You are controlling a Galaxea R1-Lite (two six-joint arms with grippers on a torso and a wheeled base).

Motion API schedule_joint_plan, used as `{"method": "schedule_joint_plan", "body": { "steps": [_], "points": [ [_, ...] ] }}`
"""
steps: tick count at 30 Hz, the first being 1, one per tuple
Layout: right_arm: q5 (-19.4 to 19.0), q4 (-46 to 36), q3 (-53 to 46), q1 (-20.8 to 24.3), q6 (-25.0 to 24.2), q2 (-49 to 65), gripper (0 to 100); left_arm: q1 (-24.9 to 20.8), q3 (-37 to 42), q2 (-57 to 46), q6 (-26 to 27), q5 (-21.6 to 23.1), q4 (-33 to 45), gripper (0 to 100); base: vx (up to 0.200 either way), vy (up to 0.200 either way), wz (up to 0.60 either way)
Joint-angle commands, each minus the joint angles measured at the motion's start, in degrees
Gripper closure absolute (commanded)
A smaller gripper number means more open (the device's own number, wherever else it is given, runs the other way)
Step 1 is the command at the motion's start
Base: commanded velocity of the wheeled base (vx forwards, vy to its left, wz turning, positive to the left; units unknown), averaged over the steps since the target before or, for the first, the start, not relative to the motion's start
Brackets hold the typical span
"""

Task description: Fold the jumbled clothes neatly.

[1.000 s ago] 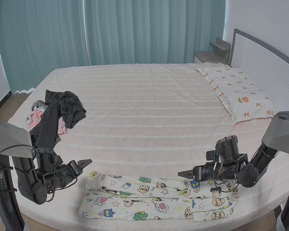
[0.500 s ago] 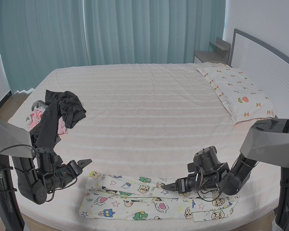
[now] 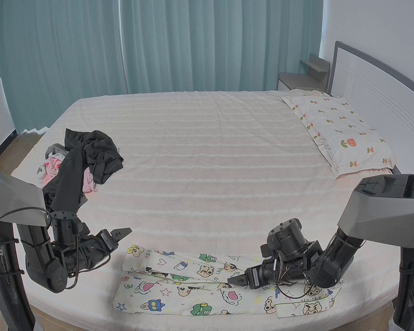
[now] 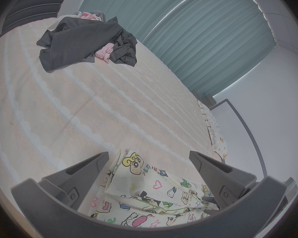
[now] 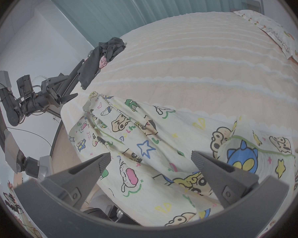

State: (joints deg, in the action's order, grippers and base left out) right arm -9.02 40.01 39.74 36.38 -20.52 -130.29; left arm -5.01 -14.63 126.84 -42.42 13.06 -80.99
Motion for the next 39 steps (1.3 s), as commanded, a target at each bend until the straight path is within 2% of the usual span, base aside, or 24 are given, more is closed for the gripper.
{"method": "schedule_joint_plan", "body": {
  "steps": [1,13,22,26,33,35,37,39],
  "points": [
    [0.0,0.0,-0.6,0.9,0.1,0.8,0,0.0,0.0,0.0,0.0,0.0,0.0,0,0.000,0.000,0.00],
    [0.0,-2.0,-1.2,2.5,1.2,2.1,0,-0.1,0.0,0.0,0.1,0.0,0.0,0,0.000,0.000,0.00],
    [0.0,-1.7,-2.7,1.9,-4.0,12.4,0,-0.2,0.1,-0.1,0.1,0.0,0.0,0,0.000,0.000,0.00],
    [0.0,-0.9,-6.1,-1.0,-7.9,17.5,0,-0.6,0.2,-0.2,0.9,0.0,0.0,0,0.000,0.000,0.00],
    [-0.2,4.5,-18.7,-10.6,-14.3,29.5,0,-1.2,0.8,-0.5,1.5,0.2,0.0,0,0.000,0.000,0.00],
    [-0.2,4.8,-19.5,-11.8,-15.2,30.2,0,-1.5,0.9,-0.5,1.6,0.3,0.0,0,0.000,0.000,0.00],
    [-0.6,5.7,-21.4,-15.3,-18.3,30.9,0,-1.9,0.9,-0.4,1.7,0.2,0.0,0,0.000,0.000,0.00],
    [-0.7,5.8,-21.6,-15.7,-18.9,30.6,0,-1.9,0.9,-0.4,1.7,0.2,0.0,0,-0.100,0.000,0.00]
  ]
}}
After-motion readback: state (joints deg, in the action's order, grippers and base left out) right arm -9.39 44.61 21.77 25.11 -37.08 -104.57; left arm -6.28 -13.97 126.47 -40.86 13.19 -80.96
